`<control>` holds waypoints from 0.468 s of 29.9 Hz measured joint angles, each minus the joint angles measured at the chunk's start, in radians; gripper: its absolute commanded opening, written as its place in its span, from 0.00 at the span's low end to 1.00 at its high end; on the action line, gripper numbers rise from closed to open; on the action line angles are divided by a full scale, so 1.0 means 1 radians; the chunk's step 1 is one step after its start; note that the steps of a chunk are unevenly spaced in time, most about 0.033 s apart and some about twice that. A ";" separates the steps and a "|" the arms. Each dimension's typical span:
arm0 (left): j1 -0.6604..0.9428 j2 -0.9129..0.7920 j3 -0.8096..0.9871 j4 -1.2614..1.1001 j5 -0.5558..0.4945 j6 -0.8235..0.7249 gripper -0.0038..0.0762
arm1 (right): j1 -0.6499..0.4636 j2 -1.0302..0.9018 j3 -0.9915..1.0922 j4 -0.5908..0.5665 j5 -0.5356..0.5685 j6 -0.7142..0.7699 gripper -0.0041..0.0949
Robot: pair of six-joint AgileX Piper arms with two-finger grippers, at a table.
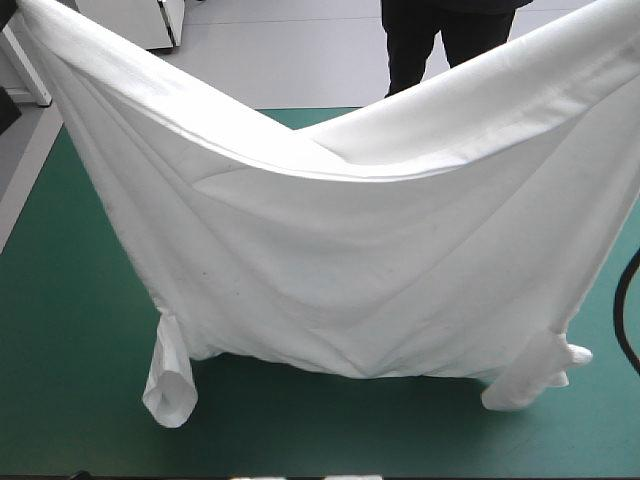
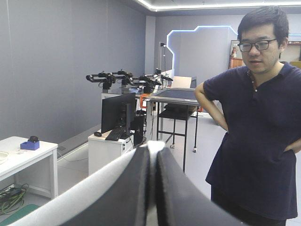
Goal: Fold the cloth
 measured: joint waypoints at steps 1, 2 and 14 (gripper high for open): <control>0.000 -0.001 -0.001 -0.004 -0.007 0.006 0.02 | 0.000 0.000 0.000 0.003 0.000 0.001 0.05; 0.000 -0.001 -0.001 -0.004 -0.012 0.015 0.02 | 0.000 0.000 0.000 0.005 0.000 0.002 0.05; 0.000 0.256 0.002 0.301 -0.274 0.002 0.02 | 0.000 0.276 0.032 -0.024 -0.132 -0.021 0.05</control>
